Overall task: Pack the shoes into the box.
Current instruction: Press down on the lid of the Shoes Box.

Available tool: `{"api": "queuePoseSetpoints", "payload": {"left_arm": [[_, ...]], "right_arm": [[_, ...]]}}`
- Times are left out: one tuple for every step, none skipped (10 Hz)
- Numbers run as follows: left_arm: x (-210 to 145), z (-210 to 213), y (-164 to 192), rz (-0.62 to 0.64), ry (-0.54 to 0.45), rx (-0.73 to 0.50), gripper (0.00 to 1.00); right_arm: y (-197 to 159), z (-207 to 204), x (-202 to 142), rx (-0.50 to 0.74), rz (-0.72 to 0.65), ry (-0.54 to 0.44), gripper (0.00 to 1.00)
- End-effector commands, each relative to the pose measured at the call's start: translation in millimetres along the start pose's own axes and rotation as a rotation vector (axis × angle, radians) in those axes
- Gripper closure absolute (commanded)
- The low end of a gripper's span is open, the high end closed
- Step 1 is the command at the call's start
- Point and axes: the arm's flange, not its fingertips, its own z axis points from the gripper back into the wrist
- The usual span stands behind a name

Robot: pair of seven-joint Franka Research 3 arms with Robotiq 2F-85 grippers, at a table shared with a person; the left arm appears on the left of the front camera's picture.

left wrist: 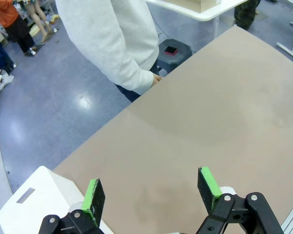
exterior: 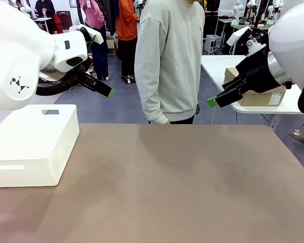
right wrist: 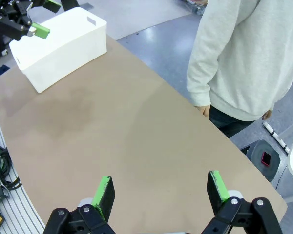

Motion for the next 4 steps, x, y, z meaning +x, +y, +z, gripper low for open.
{"api": "queuePoseSetpoints", "payload": {"left_arm": [[-0.3, 1.2, 0.5, 0.005, 0.006, 0.012, 0.0], [-0.3, 1.2, 0.5, 0.005, 0.006, 0.012, 0.0], [-0.3, 1.2, 0.5, 0.005, 0.006, 0.012, 0.0], [-0.3, 1.2, 0.5, 0.005, 0.006, 0.012, 0.0]], "right_arm": [[-1.1, 0.6, 0.4, -0.003, 0.008, 0.005, 0.0], [-1.1, 0.6, 0.4, -0.003, 0.008, 0.005, 0.0], [-1.1, 0.6, 0.4, -0.003, 0.008, 0.005, 0.0], [-1.1, 0.6, 0.4, -0.003, 0.008, 0.005, 0.0]]}}
